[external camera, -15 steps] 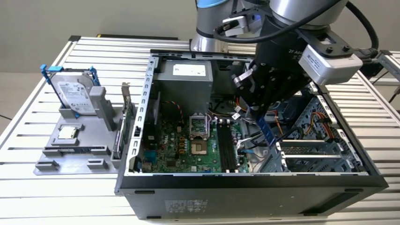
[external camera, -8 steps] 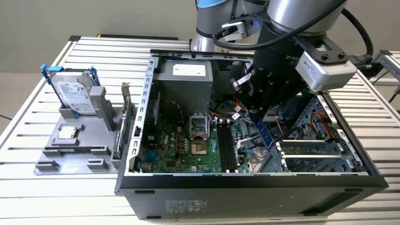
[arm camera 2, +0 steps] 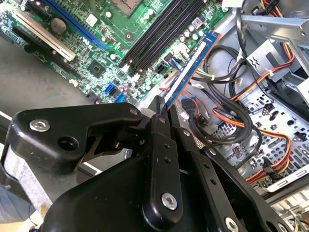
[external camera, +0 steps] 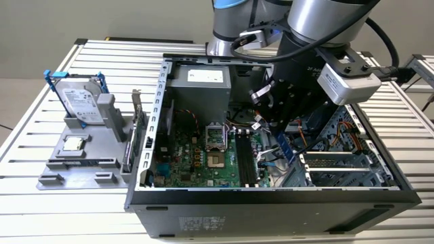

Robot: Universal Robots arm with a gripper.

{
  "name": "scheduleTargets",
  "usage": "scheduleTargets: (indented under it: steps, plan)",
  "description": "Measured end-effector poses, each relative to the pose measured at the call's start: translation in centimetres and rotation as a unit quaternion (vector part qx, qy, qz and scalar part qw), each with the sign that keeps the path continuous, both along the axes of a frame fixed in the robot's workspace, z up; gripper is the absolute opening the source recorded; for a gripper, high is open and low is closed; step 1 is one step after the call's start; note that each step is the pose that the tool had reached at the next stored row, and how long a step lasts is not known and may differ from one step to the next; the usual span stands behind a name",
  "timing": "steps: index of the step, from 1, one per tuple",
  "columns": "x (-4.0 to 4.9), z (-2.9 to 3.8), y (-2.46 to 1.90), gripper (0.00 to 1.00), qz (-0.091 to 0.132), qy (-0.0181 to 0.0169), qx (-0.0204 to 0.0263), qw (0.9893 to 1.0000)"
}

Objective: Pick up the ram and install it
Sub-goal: 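Insert the ram into the slot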

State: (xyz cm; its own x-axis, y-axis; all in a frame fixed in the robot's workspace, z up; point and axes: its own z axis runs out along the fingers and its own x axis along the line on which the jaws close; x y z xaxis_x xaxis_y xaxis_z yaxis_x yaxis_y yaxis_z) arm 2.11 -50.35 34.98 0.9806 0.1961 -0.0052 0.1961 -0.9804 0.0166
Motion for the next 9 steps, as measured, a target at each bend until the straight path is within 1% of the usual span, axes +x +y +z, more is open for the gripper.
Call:
scheduleTargets:
  steps: [4,6,9]
  plan:
    - [0.00,-0.06,-0.01,0.00,0.000,0.0001,-0.0001,1.0000]
    - [0.00,-0.70,0.00,0.00,0.000,0.0001,0.0000,1.0000]
    - [0.00,-0.75,0.00,0.00,0.000,0.0001,0.0000,1.0000]
